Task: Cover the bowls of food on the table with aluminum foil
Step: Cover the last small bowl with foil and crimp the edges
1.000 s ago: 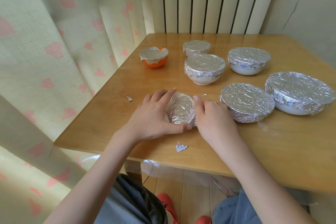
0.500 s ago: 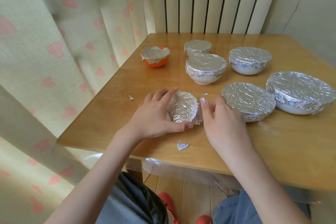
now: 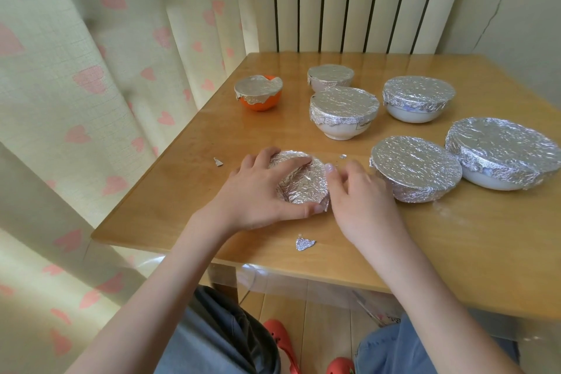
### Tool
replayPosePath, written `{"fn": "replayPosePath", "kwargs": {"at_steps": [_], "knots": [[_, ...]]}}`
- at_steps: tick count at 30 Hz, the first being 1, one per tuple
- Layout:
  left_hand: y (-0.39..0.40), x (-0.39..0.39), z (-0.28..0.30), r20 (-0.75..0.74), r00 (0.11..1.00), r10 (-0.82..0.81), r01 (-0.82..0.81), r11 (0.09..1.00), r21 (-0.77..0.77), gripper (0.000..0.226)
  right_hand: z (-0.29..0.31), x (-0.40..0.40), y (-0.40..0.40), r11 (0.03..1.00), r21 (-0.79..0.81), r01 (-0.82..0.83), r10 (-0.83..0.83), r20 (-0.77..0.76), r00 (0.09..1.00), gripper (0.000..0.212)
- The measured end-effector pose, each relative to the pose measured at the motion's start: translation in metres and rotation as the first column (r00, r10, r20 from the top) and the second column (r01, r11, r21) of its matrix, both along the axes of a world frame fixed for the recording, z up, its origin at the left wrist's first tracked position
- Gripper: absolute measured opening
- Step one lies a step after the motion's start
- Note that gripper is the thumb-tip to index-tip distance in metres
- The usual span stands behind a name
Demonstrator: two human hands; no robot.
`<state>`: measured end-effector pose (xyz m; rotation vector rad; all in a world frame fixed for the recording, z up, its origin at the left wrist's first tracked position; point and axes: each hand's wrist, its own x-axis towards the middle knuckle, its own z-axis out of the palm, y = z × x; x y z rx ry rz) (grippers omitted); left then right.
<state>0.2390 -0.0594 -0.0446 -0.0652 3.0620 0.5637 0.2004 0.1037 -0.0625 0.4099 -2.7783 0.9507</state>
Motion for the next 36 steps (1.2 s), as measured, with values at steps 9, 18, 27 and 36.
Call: {"fn": "replayPosePath", "kwargs": {"at_steps": [9,18,27,36], "knots": [[0.009,0.002,0.002,-0.005,0.994,0.108,-0.108,0.994,-0.024,0.107,-0.005,-0.005,-0.007,0.981,-0.145,-0.126,0.130,0.017,0.991,0.037],[0.023,0.006,0.003,0.033,0.971,0.239,-0.240,0.970,0.049,0.112,-0.001,-0.019,0.002,0.983,-0.160,-0.095,0.113,0.109,0.988,0.032],[-0.003,-0.018,0.020,0.091,0.945,-0.315,0.322,0.944,-0.069,0.103,0.005,-0.005,0.001,0.973,-0.226,-0.033,0.121,0.388,0.913,0.053],[0.002,-0.027,0.010,0.130,0.945,-0.301,0.320,0.934,-0.158,0.086,0.009,-0.004,0.001,0.888,-0.459,-0.027,0.321,0.577,0.751,0.040]]}}
